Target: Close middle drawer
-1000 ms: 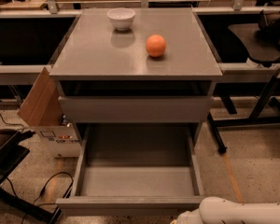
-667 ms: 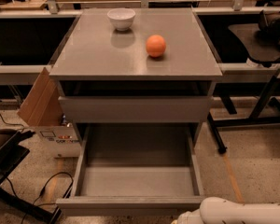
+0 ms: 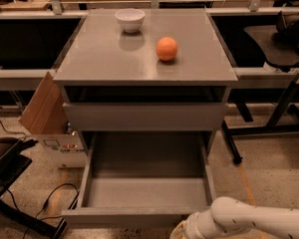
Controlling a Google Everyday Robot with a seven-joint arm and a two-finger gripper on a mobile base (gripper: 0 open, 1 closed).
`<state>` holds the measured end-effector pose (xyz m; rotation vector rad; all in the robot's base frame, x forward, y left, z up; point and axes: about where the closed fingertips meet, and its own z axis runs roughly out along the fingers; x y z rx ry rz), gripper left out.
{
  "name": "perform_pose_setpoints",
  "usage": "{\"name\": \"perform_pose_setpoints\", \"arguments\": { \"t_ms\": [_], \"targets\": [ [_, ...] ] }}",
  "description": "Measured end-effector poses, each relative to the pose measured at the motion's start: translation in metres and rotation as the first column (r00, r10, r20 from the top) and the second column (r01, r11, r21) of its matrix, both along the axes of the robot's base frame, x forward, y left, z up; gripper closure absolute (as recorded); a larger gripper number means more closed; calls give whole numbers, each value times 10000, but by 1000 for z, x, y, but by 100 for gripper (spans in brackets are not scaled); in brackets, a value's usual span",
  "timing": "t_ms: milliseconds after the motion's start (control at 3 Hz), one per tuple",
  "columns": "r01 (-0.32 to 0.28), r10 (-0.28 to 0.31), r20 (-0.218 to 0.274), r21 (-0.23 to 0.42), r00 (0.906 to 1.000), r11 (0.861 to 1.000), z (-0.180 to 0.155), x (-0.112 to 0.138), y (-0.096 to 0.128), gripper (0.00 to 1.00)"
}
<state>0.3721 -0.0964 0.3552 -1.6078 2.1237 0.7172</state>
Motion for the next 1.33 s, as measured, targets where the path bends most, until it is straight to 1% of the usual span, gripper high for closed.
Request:
{"name": "perform_pose_setpoints", "arguments": {
  "t_ms": [333,667,1000,1333],
  "targets": [
    [6,-6,113,29,9999,10000,2,7,-1,100],
    [148,-154,595,99,9981,9998,13,47,-12,100],
    [379,-410,1313,261,9905,9989,32,101,-26,100],
    [379,-410,1313,261,9905,9989,32,101,-26,100]
  ]
}}
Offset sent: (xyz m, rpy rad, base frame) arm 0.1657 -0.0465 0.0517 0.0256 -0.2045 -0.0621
